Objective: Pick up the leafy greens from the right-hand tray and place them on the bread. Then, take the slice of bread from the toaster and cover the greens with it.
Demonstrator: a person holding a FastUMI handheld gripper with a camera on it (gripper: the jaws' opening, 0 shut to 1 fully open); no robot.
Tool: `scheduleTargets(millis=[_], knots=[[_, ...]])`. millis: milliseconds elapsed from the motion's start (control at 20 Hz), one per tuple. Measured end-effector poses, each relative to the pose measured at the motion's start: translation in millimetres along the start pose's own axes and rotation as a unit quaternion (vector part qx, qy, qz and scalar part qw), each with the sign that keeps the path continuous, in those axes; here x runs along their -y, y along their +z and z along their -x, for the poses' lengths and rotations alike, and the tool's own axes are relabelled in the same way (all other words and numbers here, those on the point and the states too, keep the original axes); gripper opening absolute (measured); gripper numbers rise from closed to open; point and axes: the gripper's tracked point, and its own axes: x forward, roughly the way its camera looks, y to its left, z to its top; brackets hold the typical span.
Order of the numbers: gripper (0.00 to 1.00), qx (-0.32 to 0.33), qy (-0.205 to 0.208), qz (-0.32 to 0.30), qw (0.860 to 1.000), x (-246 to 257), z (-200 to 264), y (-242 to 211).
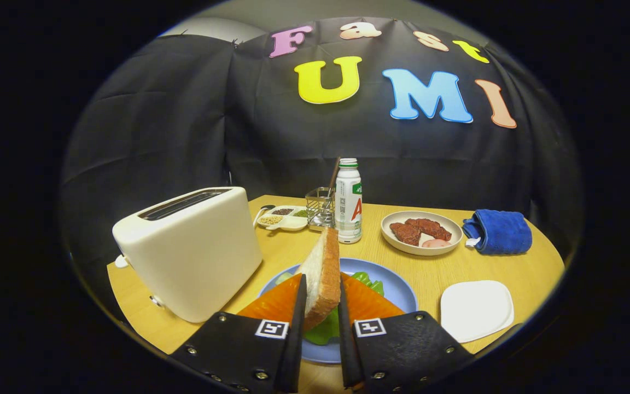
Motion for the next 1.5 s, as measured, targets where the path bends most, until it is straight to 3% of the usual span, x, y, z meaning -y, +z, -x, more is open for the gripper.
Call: scheduleTargets(millis=[150,250,600,1050,1500], knots=[[0.33,-0.008,-0.002,-0.01,1.0,8,-2,-5],[0.41,-0.013,-0.006,-0.009,1.0,16,-4,-6],[0.47,-0.017,-0.031,-0.015,0.999,41,-5,-8],[0.48,-0.012,-0.037,-0.015,0.999,53,1,-9],[0.47,0.059,-0.048,-0.018,0.997,78,41,29]])
